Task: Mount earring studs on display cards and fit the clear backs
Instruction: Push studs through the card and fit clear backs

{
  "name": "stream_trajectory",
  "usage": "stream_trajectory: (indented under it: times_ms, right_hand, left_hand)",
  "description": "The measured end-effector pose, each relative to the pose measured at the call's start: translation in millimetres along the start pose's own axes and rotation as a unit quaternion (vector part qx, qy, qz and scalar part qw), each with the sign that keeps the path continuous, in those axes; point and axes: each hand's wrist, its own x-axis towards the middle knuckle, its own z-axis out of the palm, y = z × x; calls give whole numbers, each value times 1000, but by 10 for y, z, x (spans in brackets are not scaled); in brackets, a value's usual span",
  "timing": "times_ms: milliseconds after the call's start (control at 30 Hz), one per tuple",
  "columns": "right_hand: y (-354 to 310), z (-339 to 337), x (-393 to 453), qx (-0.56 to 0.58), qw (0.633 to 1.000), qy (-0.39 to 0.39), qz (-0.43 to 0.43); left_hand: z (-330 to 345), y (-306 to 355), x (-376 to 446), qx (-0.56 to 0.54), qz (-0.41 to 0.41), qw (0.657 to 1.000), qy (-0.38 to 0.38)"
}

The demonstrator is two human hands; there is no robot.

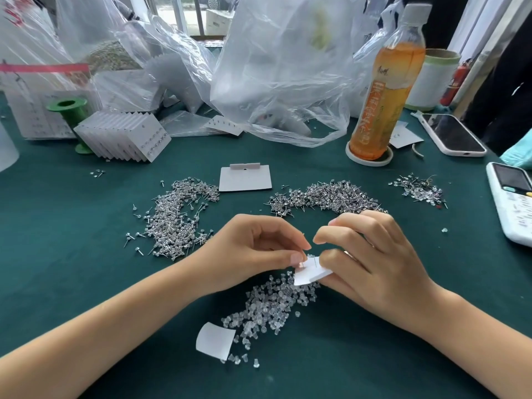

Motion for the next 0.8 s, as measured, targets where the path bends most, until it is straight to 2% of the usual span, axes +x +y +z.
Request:
stream_trajectory:
  times_ms: [800]
  right_hand:
    - [-26,-6,12,-21,999,-2,-27]
  left_hand:
    - [60,-12,-42,-16,-11,1000,23]
